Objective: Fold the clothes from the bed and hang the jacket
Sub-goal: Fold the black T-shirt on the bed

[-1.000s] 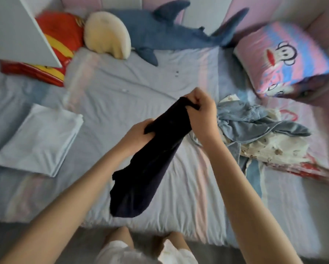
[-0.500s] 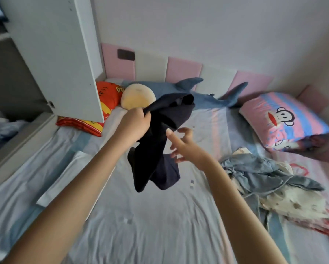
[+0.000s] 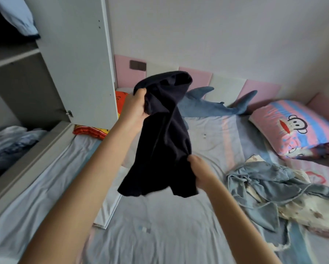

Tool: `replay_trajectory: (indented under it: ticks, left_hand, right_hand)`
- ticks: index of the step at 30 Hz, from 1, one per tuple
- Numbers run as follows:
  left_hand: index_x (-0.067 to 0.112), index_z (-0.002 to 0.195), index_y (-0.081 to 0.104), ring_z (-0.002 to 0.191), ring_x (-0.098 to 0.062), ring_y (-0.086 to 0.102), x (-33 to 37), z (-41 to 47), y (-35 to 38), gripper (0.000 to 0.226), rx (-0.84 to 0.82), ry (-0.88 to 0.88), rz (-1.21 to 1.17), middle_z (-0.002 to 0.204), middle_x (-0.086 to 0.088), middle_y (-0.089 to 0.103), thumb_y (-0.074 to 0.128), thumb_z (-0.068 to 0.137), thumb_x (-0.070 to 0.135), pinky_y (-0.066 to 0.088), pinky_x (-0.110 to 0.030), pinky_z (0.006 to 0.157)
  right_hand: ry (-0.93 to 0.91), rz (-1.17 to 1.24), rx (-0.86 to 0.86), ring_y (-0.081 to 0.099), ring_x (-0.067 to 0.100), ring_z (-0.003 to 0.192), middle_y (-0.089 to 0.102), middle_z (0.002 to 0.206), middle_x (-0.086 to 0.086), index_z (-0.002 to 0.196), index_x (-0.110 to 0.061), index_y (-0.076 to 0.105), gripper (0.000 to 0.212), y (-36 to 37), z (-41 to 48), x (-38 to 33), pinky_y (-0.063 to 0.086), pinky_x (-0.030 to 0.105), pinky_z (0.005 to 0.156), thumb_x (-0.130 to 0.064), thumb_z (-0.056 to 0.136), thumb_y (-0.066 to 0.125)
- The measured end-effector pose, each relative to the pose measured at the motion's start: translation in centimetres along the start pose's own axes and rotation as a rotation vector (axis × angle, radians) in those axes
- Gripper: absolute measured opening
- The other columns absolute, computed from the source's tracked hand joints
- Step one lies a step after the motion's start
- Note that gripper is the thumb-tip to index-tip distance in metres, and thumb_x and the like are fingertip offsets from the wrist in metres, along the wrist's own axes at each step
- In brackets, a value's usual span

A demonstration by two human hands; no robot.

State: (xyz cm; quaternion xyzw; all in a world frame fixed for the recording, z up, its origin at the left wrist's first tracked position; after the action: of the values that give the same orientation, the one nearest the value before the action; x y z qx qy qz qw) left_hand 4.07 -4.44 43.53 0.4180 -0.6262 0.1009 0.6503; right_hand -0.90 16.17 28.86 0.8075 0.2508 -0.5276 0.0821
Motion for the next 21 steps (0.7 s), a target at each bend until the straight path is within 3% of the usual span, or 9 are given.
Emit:
replay_trajectory:
  ticks: [2, 5, 7, 9, 11, 13, 15, 18, 21]
  left_hand:
    - [0.011, 0.124, 0.051, 0.12, -0.016, 0.052, 0.0, -0.5, 0.7, 0.036, -0.095, 0.015, 0.052, 0.131, -0.005, 0.055, 0.054, 0.093, 0.028, 0.038, -0.039, 0.106]
    - [0.019, 0.142, 0.036, 0.138, -0.01, 0.03, -2.4, -3.6, 3.5, 0.086, -0.345, 0.049, 0.387, 0.153, 0.003, 0.03, 0.063, 0.074, 0.065, 0.021, -0.032, 0.11]
    - [0.028, 0.147, 0.025, 0.141, -0.008, 0.026, -5.2, -5.9, 5.0, 0.105, -0.531, -0.004, 0.468, 0.155, 0.005, 0.025, 0.071, 0.062, 0.069, 0.022, -0.032, 0.114]
    - [0.023, 0.14, 0.03, 0.124, 0.006, 0.044, -6.6, -8.5, 7.0, 0.093, -0.642, 0.028, 0.504, 0.138, 0.009, 0.045, 0.083, 0.065, 0.042, 0.041, -0.019, 0.102]
    - [0.019, 0.131, 0.038, 0.108, 0.01, 0.053, -6.2, -10.0, 8.8, 0.068, -0.547, 0.215, 0.593, 0.122, 0.01, 0.054, 0.077, 0.076, 0.007, 0.044, -0.012, 0.093]
    - [0.015, 0.122, 0.046, 0.103, -0.004, 0.055, -5.3, -10.5, 9.5, 0.049, -0.398, 0.317, 0.563, 0.112, 0.004, 0.059, 0.065, 0.082, -0.008, 0.046, -0.014, 0.092]
    - [0.021, 0.117, 0.047, 0.096, -0.004, 0.057, -4.5, -10.9, 10.1, 0.039, -0.349, 0.306, 0.505, 0.103, 0.007, 0.059, 0.058, 0.088, -0.003, 0.045, -0.004, 0.076]
    - [0.028, 0.115, 0.05, 0.087, 0.014, 0.058, -3.5, -11.8, 12.6, 0.02, -0.389, 0.278, 0.488, 0.099, 0.016, 0.06, 0.051, 0.097, 0.02, 0.043, -0.001, 0.068]
    - [0.017, 0.108, 0.062, 0.104, 0.0, 0.061, -2.7, -12.3, 14.6, 0.041, -0.46, 0.249, 0.427, 0.108, 0.003, 0.066, 0.055, 0.088, 0.052, 0.044, -0.022, 0.1]
  right_hand:
    - [-0.018, 0.182, 0.019, 0.053, 0.016, 0.063, 0.059, 0.063, 0.006, 0.074, -0.009, 0.056, 0.024, -2.0, -1.4, -2.6, 0.045, 0.024, 0.055, -0.012, 0.095, 0.045]
    - [-0.118, 0.362, 0.004, 0.062, 0.011, 0.054, 0.064, 0.054, 0.002, 0.079, -0.006, 0.057, 0.025, -4.0, -3.2, -7.8, 0.045, 0.015, 0.043, -0.013, 0.099, 0.043]
    - [-0.13, 0.473, -0.046, 0.064, 0.012, 0.062, 0.066, 0.064, 0.007, 0.083, -0.005, 0.055, 0.027, -3.8, -3.6, -10.6, 0.052, 0.021, 0.058, -0.013, 0.101, 0.036]
    - [-0.122, 0.534, -0.103, 0.059, 0.023, 0.084, 0.06, 0.085, 0.017, 0.087, -0.003, 0.054, 0.029, -3.5, -4.0, -12.2, 0.05, 0.035, 0.09, -0.015, 0.103, 0.032]
    - [-0.137, 0.549, -0.133, 0.056, 0.026, 0.086, 0.057, 0.085, 0.02, 0.086, -0.002, 0.055, 0.033, -4.5, -4.9, -13.1, 0.04, 0.041, 0.105, -0.018, 0.104, 0.032]
    - [-0.152, 0.611, -0.323, 0.065, 0.024, 0.081, 0.066, 0.08, 0.017, 0.089, 0.0, 0.064, 0.039, -4.5, -6.8, -13.7, 0.052, 0.035, 0.09, -0.022, 0.103, 0.035]
    - [-0.259, 0.611, -0.42, 0.069, 0.017, 0.072, 0.069, 0.078, 0.01, 0.112, -0.009, 0.057, 0.022, -5.7, -7.8, -14.5, 0.057, 0.029, 0.066, -0.009, 0.099, 0.038]
    - [-0.667, 0.235, -0.311, 0.063, 0.009, 0.074, 0.066, 0.085, 0.001, 0.136, -0.033, 0.03, 0.073, -9.9, -9.6, -16.2, 0.05, 0.02, 0.064, 0.012, 0.082, 0.048]
    - [-0.961, -0.567, -0.121, 0.053, 0.013, 0.108, 0.057, 0.12, -0.001, 0.133, -0.027, 0.044, 0.07, -10.9, -11.4, -16.8, 0.041, 0.015, 0.085, -0.006, 0.07, 0.064]
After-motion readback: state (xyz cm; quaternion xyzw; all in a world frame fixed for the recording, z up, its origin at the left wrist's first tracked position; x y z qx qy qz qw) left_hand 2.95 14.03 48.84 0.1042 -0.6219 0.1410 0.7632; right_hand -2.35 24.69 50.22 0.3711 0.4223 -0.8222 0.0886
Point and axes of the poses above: each hand's wrist, its own z-axis towards the middle knuckle, its own y-axis out of the palm, x = y × z, the point moved 9 cm from there along z, towards the middle knuckle
